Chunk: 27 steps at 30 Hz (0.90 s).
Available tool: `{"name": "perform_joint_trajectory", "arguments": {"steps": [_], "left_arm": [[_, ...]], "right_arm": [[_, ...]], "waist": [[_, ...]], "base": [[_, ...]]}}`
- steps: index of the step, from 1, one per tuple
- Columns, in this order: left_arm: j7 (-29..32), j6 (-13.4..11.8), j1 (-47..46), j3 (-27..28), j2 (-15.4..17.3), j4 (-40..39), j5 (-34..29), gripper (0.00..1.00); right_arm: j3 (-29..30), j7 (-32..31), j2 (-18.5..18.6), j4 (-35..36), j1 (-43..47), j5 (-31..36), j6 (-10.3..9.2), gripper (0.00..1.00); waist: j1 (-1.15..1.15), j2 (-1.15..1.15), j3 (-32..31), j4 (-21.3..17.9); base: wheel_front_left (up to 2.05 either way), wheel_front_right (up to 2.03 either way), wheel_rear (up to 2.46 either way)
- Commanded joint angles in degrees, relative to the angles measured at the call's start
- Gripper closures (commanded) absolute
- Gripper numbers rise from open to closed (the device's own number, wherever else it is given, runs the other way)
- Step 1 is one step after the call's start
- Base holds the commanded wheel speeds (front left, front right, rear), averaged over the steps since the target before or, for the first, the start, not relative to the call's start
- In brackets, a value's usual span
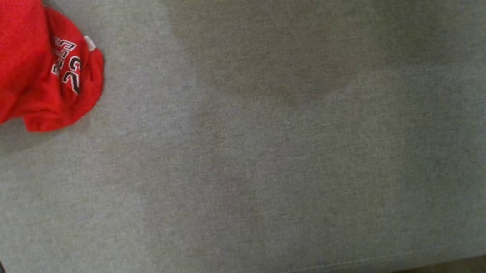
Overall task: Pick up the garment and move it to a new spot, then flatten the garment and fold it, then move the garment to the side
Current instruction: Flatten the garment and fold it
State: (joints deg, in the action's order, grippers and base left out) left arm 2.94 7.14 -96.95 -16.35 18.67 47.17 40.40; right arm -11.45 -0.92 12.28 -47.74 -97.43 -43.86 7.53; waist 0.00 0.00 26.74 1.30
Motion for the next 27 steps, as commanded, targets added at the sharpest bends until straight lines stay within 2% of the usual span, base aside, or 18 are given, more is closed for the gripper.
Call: {"name": "perform_joint_trajectory", "arguments": {"steps": [1, 7, 13, 19, 24, 27], "left_arm": [[-0.2, 0.3, -2.6, -0.2, 3.0, -1.2, 0.4, 1.00], [1.1, 0.3, 2.8, -6.7, 4.0, 0.8, 4.5, 1.00], [6.1, 0.3, 16.4, -17.1, 6.8, -0.9, 9.5, 1.00], [12.9, 0.3, 30.8, -25.2, 12.5, -7.2, 16.3, 1.00], [22.9, 0.3, 41.1, -28.5, 18.0, -14.5, 23.5, 1.00], [27.4, 0.3, 46.2, -30.2, 22.1, -21.4, 25.7, 1.00]], "right_arm": [[-0.1, 0.4, -0.3, 1.4, -2.4, -0.7, -0.04, 1.00], [-5.2, -0.9, 1.5, -1.9, 3.2, -4.3, -0.04, 1.00], [-12.5, -4.6, 1.8, -3.6, 17.4, -10.0, -0.04, 1.00], [-21.1, -12.5, 4.1, -1.2, 32.8, -15.5, -0.04, 1.00], [-27.4, -20.6, 8.2, 2.2, 42.7, -19.1, -0.04, 1.00], [-31.1, -26.7, 11.2, 4.6, 47.5, -20.5, -0.04, 1.00]], "waist": [[0.00, 0.00, -0.3, 0.3], [0.00, 0.00, -2.7, 1.2], [0.00, 0.00, -9.4, 0.8], [0.00, 0.00, -17.2, 0.0], [0.00, 0.00, -22.8, -0.2], [0.00, 0.00, -25.5, -0.4]], "base": [[0.00, 0.00, 0.00], [0.00, 0.00, 0.00], [0.00, 0.00, 0.00], [0.00, 0.00, 0.00], [0.00, 0.00, 0.00], [0.00, 0.00, 0.00]]}}
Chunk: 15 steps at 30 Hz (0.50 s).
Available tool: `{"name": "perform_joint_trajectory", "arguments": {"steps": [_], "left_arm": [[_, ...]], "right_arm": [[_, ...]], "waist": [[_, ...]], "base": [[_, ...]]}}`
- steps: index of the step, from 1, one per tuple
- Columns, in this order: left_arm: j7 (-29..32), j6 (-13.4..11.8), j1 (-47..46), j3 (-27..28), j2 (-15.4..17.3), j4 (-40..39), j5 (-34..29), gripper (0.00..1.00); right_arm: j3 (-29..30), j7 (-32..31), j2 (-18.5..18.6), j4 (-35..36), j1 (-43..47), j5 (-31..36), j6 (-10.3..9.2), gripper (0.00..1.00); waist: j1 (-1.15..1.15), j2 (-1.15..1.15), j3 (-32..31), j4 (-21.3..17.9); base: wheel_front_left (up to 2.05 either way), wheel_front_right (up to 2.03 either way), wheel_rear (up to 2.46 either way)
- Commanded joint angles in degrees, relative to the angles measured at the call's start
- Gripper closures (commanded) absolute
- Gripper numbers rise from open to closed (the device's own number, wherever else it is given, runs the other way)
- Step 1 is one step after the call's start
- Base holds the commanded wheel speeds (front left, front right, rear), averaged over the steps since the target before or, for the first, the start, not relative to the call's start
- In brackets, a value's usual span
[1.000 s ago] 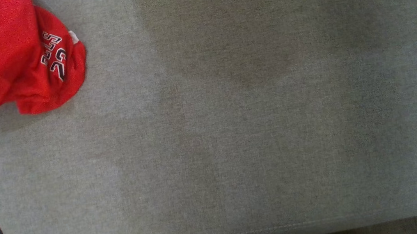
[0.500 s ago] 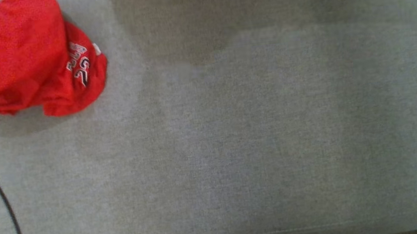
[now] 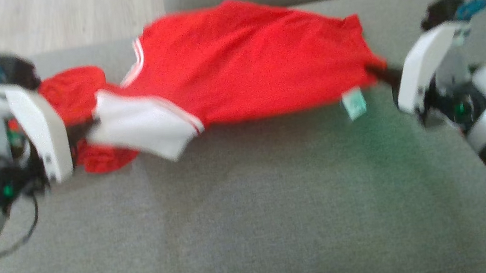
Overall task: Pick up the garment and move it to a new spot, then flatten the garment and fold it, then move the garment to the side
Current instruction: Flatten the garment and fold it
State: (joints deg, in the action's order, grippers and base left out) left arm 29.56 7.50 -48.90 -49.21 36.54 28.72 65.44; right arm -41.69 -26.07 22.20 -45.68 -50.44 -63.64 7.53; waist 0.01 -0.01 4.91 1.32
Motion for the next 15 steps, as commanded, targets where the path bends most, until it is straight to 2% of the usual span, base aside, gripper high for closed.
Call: {"name": "perform_joint_trajectory", "arguments": {"steps": [1, 4, 9, 14, 15], "left_arm": [[2.7, 0.0, -0.1, 1.8, 5.7, -5.3, 1.1, 1.00], [9.8, -1.5, 4.9, -0.2, 10.0, -12.9, 4.4, 1.00], [17.4, -6.7, 11.0, -1.1, 16.9, -27.3, 10.1, 1.00], [24.9, -12.4, 15.7, -2.1, 23.7, -40.3, 16.8, 1.00], [24.9, -12.4, 15.7, -2.1, 23.7, -40.3, 16.8, 1.00]], "right_arm": [[-2.2, -3.6, 2.4, 3.5, 1.9, -0.9, -0.04, 1.00], [-5.6, -9.5, 6.1, 7.0, 5.9, -1.7, -0.04, 1.00], [-9.7, -17.8, 13.3, 14.0, 10.7, -2.3, -0.04, 1.00], [-10.1, -26.1, 20.3, 21.4, 15.3, -3.4, -0.04, 1.00], [-10.1, -26.1, 20.3, 21.4, 15.3, -3.4, -0.04, 1.00]], "waist": [[-0.01, 0.01, -4.5, -0.5], [-0.01, 0.01, -6.4, -0.7], [-0.01, 0.01, -7.5, -1.1], [-0.01, 0.01, -7.9, -1.3], [-0.01, 0.01, -7.9, -1.3]], "base": [[0.00, 0.00, 0.00], [0.00, 0.00, 0.00], [0.00, 0.00, 0.00], [0.00, 0.00, 0.00], [0.00, 0.00, 0.00]]}}
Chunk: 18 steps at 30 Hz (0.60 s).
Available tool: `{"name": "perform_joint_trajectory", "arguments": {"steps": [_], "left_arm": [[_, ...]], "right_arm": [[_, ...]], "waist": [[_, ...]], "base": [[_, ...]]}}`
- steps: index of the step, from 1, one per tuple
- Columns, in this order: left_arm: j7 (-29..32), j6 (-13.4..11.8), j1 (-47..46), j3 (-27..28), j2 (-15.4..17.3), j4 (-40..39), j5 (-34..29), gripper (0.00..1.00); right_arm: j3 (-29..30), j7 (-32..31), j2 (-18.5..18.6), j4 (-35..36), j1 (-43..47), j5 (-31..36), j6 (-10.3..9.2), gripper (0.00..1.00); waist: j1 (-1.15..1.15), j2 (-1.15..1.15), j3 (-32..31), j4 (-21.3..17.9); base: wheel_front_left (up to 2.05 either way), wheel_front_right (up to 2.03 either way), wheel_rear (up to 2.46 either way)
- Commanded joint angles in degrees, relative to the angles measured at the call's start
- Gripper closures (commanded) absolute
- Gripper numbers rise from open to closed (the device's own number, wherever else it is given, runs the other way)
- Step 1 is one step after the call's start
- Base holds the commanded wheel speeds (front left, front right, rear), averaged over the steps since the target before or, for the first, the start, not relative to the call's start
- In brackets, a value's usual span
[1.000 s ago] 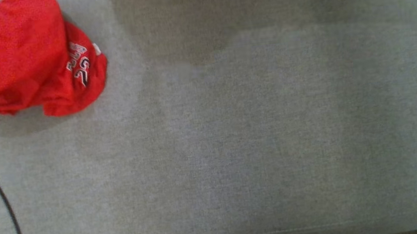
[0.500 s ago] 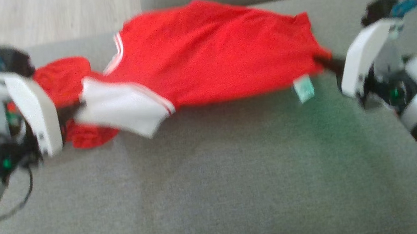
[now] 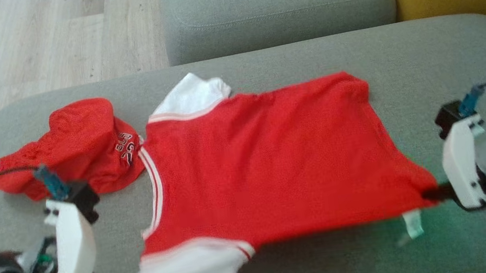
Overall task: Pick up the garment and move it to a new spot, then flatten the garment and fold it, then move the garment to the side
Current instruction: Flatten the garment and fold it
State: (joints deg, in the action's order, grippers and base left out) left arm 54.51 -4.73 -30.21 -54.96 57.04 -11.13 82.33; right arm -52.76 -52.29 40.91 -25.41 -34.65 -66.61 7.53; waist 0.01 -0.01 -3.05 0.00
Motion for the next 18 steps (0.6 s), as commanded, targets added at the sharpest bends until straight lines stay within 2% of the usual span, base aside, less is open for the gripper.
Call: {"name": "perform_joint_trajectory", "arguments": {"steps": [1, 5, 9, 13, 18], "left_arm": [[0.8, -1.1, -2.3, 3.7, 4.3, -2.4, 0.9, 1.00], [2.2, -3.8, -0.5, 4.0, 7.5, -7.5, 3.9, 1.00], [1.6, -5.0, 0.0, 5.1, 8.9, -9.0, 5.3, 1.00], [0.7, -4.8, -2.0, 6.7, 7.9, -6.6, 5.4, 1.00], [1.4, -3.9, -7.5, 8.0, 3.1, 0.2, 4.4, 1.00]], "right_arm": [[1.3, -1.5, 2.9, 2.4, 0.4, -0.7, -0.04, 1.00], [3.5, -7.4, 6.8, 7.4, 3.5, -1.1, -0.04, 1.00], [7.5, -11.0, 7.7, 10.4, 5.0, -0.4, -0.04, 1.00], [13.0, -12.7, 3.5, 10.6, 4.5, -0.2, -0.04, 1.00], [18.3, -15.1, -3.2, 7.6, 1.0, 3.7, -0.04, 1.00]], "waist": [[-0.01, 0.01, 0.2, -0.1], [-0.01, 0.01, 0.8, -0.4], [-0.01, 0.01, 2.1, -1.0], [-0.01, 0.01, 4.0, -1.8], [-0.01, 0.01, 7.5, -2.1]], "base": [[0.00, 0.00, 0.00], [0.00, 0.00, 0.00], [0.00, 0.00, 0.00], [0.00, 0.00, 0.00], [0.00, 0.00, 0.00]]}}
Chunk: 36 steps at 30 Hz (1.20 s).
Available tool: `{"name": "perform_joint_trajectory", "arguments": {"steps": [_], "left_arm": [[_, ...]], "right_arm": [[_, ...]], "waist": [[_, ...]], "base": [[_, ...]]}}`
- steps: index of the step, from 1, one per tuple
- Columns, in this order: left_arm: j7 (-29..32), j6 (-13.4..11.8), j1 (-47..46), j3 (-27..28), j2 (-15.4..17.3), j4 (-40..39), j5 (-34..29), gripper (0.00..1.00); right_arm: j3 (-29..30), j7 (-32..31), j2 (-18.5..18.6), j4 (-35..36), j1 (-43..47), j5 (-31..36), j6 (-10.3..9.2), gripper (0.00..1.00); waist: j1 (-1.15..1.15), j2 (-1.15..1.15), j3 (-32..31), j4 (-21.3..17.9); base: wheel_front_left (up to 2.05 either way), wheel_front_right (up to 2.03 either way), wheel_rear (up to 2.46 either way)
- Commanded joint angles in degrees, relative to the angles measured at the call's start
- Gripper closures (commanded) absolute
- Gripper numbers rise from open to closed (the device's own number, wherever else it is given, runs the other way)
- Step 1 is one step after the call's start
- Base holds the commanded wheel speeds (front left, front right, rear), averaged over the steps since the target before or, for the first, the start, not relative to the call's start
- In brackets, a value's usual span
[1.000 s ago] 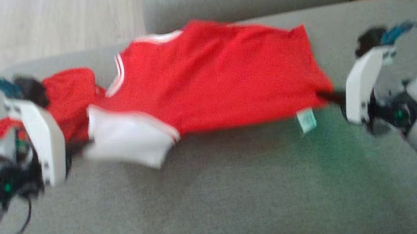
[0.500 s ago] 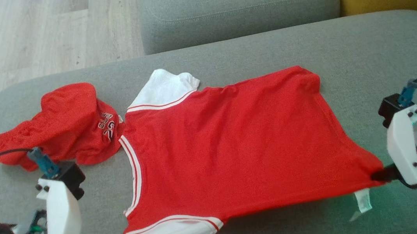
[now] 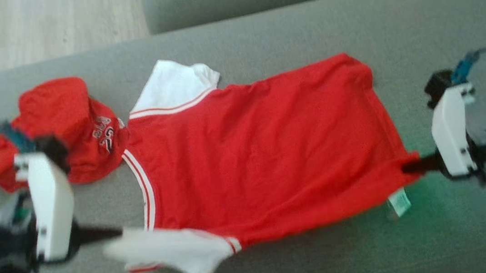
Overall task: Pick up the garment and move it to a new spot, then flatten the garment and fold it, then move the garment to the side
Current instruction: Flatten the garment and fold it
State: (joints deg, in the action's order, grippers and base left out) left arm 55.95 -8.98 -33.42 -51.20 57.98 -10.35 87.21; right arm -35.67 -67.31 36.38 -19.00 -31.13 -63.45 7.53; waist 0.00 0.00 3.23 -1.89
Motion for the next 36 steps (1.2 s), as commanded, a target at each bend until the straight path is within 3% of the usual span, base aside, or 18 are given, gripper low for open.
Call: {"name": "perform_joint_trajectory", "arguments": {"steps": [1, 6, 12, 13, 14, 15, 22, 24, 25, 28, 31, 36], "left_arm": [[0.3, 0.4, -5.6, 4.3, 0.8, 1.1, -0.8, 1.00], [0.8, 1.0, -11.3, 4.1, -4.9, 10.5, -3.2, 1.00], [-4.2, 3.3, -16.2, 5.0, -12.5, 22.6, -5.6, 1.00], [-5.5, 3.9, -16.6, 5.0, -13.4, 24.2, -6.4, 1.00], [-6.6, 4.4, -16.9, 5.2, -14.3, 25.8, -6.8, 0.56], [-7.3, 4.9, -16.9, 5.3, -15.1, 27.4, -6.7, 0.00], [-13.5, 9.6, -16.2, 5.2, -17.0, 33.0, -9.2, 0.00], [-18.5, 11.0, -15.9, 6.1, -17.1, 33.0, -11.1, 0.00], [-18.5, 11.0, -15.9, 6.1, -17.1, 33.0, -11.1, 0.00], [-28.8, 11.6, -14.4, 7.8, -17.2, 31.9, -14.8, 0.00], [-40.4, 9.6, -11.7, 8.2, -15.9, 29.4, -21.9, 0.00], [-58.0, 1.2, -2.8, 9.6, -15.3, 21.8, -29.7, 0.00]], "right_arm": [[2.2, -0.6, 0.1, 0.2, -3.4, 1.5, -0.04, 1.00], [7.5, -1.7, -5.7, -6.4, -8.1, 7.2, -0.04, 1.00], [13.8, 0.4, -12.9, -14.2, -12.6, 13.1, -0.04, 1.00], [14.3, 1.4, -13.7, -14.8, -13.0, 14.0, -0.04, 0.76], [14.9, 2.6, -14.6, -15.4, -13.3, 14.6, -0.04, 0.50], [15.5, 3.8, -15.4, -16.0, -13.6, 15.2, -0.04, 0.00], [17.5, 14.8, -17.0, -15.4, -13.0, 15.9, -0.04, 0.00], [18.1, 20.9, -16.3, -13.2, -11.7, 15.7, -0.04, 0.00], [18.1, 20.9, -16.3, -13.2, -11.7, 15.7, -0.04, 0.00], [19.2, 32.5, -15.3, -8.5, -8.6, 16.4, -0.04, 0.00], [21.2, 44.5, -14.8, -4.9, -4.2, 19.2, -0.04, 0.00], [26.5, 60.8, -16.6, -0.1, 5.4, 27.6, -0.04, 0.00]], "waist": [[0.00, 0.00, 2.0, -0.2], [0.00, 0.00, 4.9, -0.5], [0.00, 0.00, 7.3, -0.8], [0.00, 0.00, 7.5, -0.9], [0.00, 0.00, 7.6, -0.9], [0.00, 0.00, 7.7, -0.9], [0.00, 0.00, 5.1, -0.4], [0.00, 0.00, 3.7, 0.1], [0.00, 0.00, 3.7, 0.1], [0.00, 0.00, 1.6, 0.6], [0.00, 0.00, -0.5, 0.8], [0.00, 0.00, -2.8, 0.9]], "base": [[0.00, 0.00, 0.00], [0.00, 0.00, 0.00], [0.00, 0.00, 0.00], [0.00, 0.00, 0.00], [0.00, 0.00, 0.00], [0.00, 0.00, 0.00], [0.00, 0.00, 0.00], [0.00, 0.00, 0.00], [0.00, 0.00, 0.00], [0.00, 0.00, 0.00], [0.00, 0.00, 0.00], [0.00, 0.00, 0.00]]}}
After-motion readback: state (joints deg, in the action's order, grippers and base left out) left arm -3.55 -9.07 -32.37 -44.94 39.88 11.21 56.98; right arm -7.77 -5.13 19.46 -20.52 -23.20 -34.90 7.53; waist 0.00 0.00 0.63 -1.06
